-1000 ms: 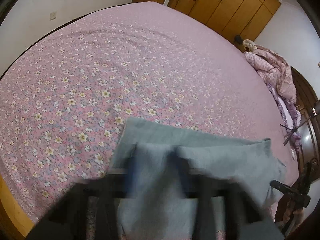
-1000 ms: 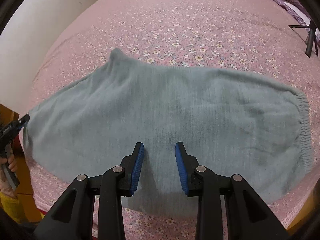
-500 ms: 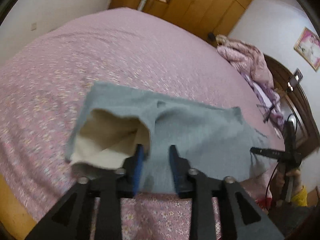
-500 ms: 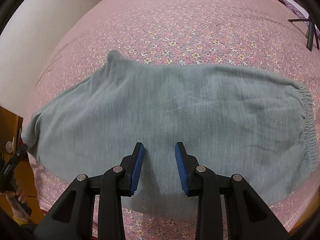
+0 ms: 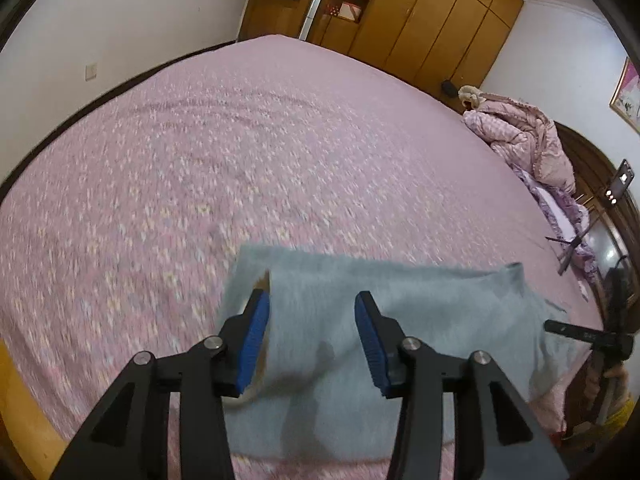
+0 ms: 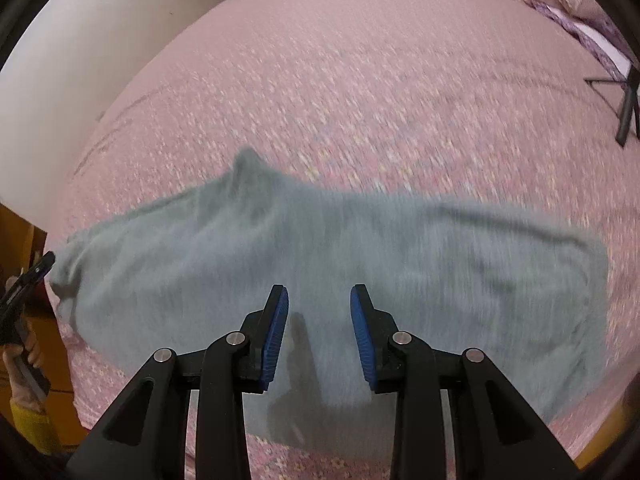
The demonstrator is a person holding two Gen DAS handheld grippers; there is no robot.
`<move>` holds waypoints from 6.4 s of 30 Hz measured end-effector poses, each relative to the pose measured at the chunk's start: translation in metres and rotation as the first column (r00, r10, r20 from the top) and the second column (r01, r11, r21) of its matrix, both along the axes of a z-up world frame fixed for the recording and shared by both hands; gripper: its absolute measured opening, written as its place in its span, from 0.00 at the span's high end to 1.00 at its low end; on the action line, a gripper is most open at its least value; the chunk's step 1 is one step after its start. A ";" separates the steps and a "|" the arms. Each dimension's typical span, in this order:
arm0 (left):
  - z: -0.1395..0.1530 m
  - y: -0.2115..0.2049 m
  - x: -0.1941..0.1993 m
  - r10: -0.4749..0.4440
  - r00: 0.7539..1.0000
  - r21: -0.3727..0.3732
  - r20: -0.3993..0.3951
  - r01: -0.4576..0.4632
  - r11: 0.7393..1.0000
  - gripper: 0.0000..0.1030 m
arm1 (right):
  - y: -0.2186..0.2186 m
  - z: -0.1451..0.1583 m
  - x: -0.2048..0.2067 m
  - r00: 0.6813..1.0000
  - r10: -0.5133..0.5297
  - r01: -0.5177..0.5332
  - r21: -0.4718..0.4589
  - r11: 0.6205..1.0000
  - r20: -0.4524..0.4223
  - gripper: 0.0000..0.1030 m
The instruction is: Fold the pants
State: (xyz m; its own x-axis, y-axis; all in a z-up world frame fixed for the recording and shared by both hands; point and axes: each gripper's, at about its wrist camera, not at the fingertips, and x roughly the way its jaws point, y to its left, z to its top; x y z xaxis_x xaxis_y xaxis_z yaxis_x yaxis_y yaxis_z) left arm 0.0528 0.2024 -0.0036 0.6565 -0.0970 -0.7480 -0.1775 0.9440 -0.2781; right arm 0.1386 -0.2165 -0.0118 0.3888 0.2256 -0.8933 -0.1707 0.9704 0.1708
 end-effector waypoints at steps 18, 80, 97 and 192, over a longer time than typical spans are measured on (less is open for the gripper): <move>-0.033 0.014 0.038 -0.162 0.981 0.033 -0.106 0.166 0.986 0.48 | 0.026 -0.017 0.010 1.000 -0.012 0.014 0.092 0.996 -0.027 0.67; -0.034 0.038 -0.041 0.246 0.950 0.084 -0.191 -0.234 0.969 0.84 | 0.056 -0.046 0.030 0.972 0.057 -0.039 -0.081 0.996 0.227 0.70; -0.003 -0.017 -0.062 0.186 0.974 0.041 -0.131 -0.182 0.982 0.56 | -0.080 0.003 -0.077 0.950 -0.203 0.218 -0.038 0.975 0.237 0.50; 0.000 -0.027 -0.080 0.238 0.958 0.072 -0.162 -0.229 0.971 0.37 | 0.082 0.039 -0.057 0.917 0.165 -0.159 -0.047 0.986 0.363 0.82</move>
State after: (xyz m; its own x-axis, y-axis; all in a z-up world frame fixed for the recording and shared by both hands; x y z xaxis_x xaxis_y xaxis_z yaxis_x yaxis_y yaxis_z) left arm -0.0271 0.1752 -0.0035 0.5208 0.0857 -0.8494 -0.4348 0.8828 -0.1775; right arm 0.0816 -0.1346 0.0274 0.6478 0.2997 -0.7004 -0.3732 0.9263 0.0512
